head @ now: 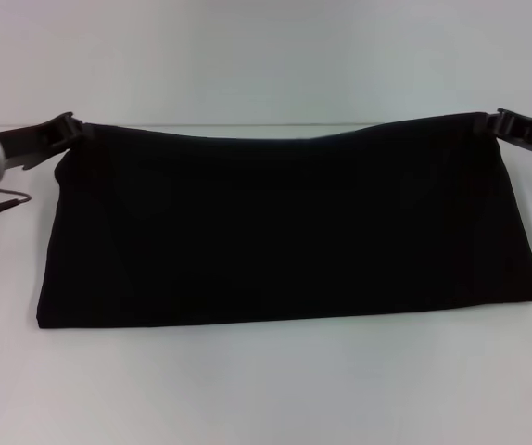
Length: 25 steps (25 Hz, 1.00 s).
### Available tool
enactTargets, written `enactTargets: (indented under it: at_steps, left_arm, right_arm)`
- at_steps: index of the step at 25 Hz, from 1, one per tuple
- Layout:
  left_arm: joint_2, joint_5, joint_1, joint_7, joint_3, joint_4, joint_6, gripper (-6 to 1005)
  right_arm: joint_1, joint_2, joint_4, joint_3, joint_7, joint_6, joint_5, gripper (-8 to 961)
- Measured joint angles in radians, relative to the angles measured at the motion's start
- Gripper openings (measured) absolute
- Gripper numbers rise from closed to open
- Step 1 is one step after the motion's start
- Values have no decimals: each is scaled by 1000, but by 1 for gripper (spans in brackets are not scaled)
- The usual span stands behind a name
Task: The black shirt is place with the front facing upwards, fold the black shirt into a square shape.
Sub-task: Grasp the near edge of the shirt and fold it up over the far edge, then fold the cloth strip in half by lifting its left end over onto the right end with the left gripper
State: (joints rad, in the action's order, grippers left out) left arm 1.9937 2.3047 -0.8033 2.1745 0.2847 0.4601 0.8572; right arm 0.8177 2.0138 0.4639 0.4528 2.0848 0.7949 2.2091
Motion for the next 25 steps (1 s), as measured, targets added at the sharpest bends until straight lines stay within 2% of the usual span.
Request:
enactTargets:
  at_steps: [4,7,11,15,16,17,21,25]
  left_arm:
    - [39,-11,-17,-44,3,0,-107,158]
    - [66,-42,-25,-85,3,0,-179,161]
    - [101,-93,-30,-160,4,-1,-247,166]
    - [134,-203,-31,-306,4,-10,-306,170]
    - [139,-227,-30,-329,4,-13,-319,171]
    - [141,-240,-30,-339,4,-17,-325,172]
    - [137,-255,-23,-351,4,-35,-326,327]
    - [105,-267,10,-312,0,-42,-290,452]
  right_arm:
    - [19,51,0,25,-54,-127,-8,48]
    - [34,78,-17,30,-119,-207,-31,48]
    - [50,76,-81,41,-245,-274,-114,48]
    - [55,79,-112,42,-385,-303,-190,49]
    - [57,80,-120,42,-402,-315,-200,132]
    - [58,80,-125,42,-413,-323,-205,215]
    - [47,80,-131,35,-415,-324,-219,380]
    - [-6,75,-109,37,-422,-220,-297,518]
